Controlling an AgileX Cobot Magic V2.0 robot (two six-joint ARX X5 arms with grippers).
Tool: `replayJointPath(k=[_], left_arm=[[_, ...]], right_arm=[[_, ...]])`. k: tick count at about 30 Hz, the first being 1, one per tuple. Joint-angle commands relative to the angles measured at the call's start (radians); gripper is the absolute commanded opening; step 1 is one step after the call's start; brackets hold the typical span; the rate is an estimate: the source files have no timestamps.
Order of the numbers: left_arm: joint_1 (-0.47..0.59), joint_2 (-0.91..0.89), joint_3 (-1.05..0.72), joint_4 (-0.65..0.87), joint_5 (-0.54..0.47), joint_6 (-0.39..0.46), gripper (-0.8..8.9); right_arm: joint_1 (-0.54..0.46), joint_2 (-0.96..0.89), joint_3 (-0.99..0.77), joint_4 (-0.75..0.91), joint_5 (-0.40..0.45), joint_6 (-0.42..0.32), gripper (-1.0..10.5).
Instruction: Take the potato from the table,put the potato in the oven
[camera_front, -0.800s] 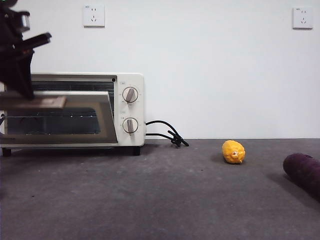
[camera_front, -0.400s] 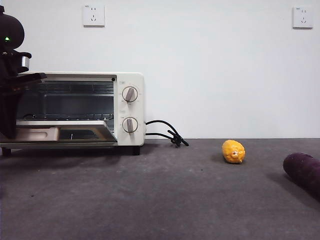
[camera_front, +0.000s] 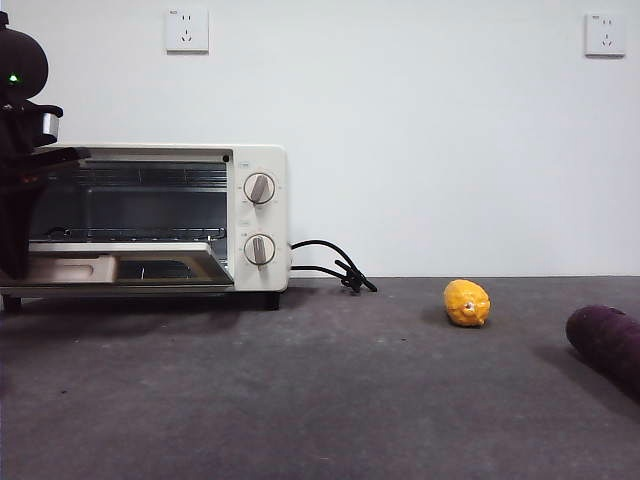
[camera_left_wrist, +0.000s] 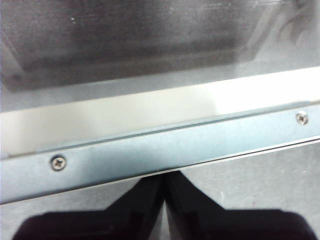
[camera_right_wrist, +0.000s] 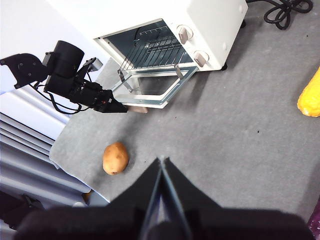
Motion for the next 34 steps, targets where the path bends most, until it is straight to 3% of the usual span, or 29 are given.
replayJointPath(k=[1,12,23,28,31,34], left_arm=[[-0.003,0.004,0.022,0.021,-0.014,0.029,-0.06],[-0.006,0.004,0.021,-0.095,-0.008,0.063,-0.06],[-0.048,-0.027,0.021,-0.099,-0.002,0.075,-0.05],[-0.072,-0.112,0.021,-0.095,-0.002,0.078,-0.05],[-0.078,-0.188,0.021,-0.096,-0.002,0.078,-0.05],[-0.078,-0.280,0.021,-0.101,-0.002,0.078,-0.05]], right_arm=[[0.001,-0.001,0.005,0.001,-0.003,-0.012,0.0],[0.001,-0.001,0.005,-0.011,-0.003,-0.020,0.0],[0.001,0.000,0.005,-0.012,-0.010,-0.068,0.0],[0.002,0.005,0.005,0.023,-0.115,-0.043,0.0],[0.022,0.020,0.005,0.084,-0.216,0.000,0.0],[0.065,0.039,0.006,0.184,-0.246,0.064,0.0]])
